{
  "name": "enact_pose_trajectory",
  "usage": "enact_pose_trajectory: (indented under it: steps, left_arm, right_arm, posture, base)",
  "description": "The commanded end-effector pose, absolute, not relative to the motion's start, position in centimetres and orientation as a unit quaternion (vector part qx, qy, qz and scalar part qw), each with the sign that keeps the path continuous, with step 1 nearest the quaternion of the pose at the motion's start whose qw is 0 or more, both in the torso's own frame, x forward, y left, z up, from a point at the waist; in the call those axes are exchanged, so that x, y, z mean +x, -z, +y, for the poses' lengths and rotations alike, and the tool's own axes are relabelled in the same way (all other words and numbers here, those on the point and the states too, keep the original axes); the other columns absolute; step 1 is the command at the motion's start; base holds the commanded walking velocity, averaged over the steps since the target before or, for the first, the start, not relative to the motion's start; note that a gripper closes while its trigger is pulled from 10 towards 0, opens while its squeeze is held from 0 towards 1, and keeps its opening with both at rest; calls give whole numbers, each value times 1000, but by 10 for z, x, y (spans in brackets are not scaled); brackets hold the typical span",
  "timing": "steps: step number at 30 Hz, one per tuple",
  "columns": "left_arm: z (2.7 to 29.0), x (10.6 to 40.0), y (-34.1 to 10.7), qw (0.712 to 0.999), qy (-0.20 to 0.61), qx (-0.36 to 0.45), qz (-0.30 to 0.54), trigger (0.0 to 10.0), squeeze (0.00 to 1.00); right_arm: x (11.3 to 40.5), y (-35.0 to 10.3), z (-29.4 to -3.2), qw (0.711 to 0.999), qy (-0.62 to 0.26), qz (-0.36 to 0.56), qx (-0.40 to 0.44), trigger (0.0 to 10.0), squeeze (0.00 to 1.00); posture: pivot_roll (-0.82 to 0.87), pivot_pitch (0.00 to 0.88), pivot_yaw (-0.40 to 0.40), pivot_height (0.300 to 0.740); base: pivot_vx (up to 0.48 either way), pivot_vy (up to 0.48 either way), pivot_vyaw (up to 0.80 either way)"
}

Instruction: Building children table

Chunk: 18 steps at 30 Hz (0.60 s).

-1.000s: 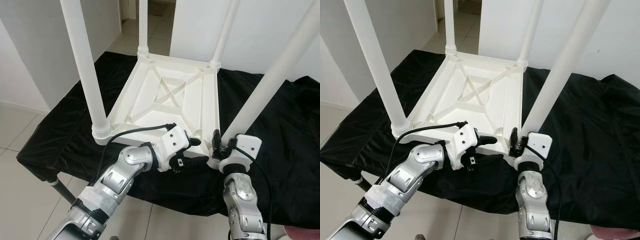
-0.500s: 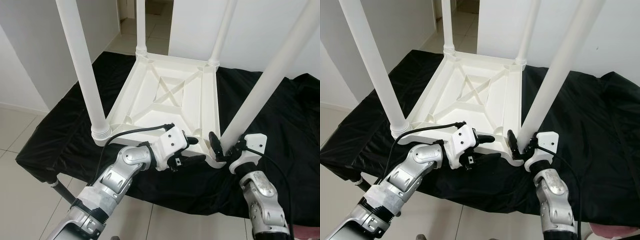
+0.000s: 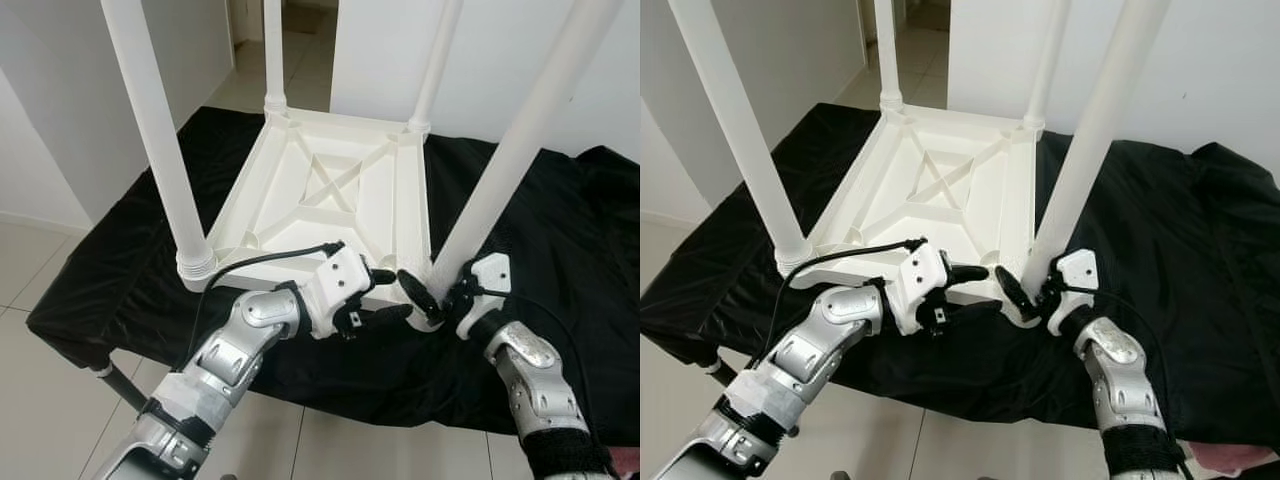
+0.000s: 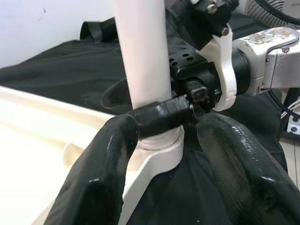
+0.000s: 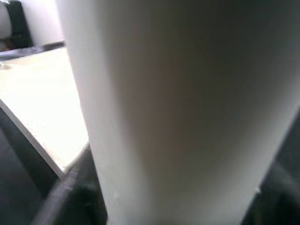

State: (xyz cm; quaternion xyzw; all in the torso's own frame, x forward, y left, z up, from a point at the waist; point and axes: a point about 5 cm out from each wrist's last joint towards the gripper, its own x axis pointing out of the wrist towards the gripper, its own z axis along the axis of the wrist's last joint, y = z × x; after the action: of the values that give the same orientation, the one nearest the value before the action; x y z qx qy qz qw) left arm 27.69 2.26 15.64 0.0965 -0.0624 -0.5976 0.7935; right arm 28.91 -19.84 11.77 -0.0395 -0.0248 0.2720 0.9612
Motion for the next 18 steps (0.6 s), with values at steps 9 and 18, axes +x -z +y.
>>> enact_pose_trajectory:
  steps: [9, 18]
  left_arm:
    - [26, 273, -155, 776, 623, 93, -47, 10000, 0]
    - [24, 272, -155, 778, 620, 92, -51, 10000, 0]
  right_arm:
    - [286, -105, -202, 953, -300, -2, -39, 0, 0]
    - [284, -110, -204, 964, -264, -25, -1, 10000, 0]
  posture:
    - [-72, 0, -22, 740]
    - [-76, 0, -31, 740]
  base:
    - [0, 0, 0]
    - [0, 0, 0]
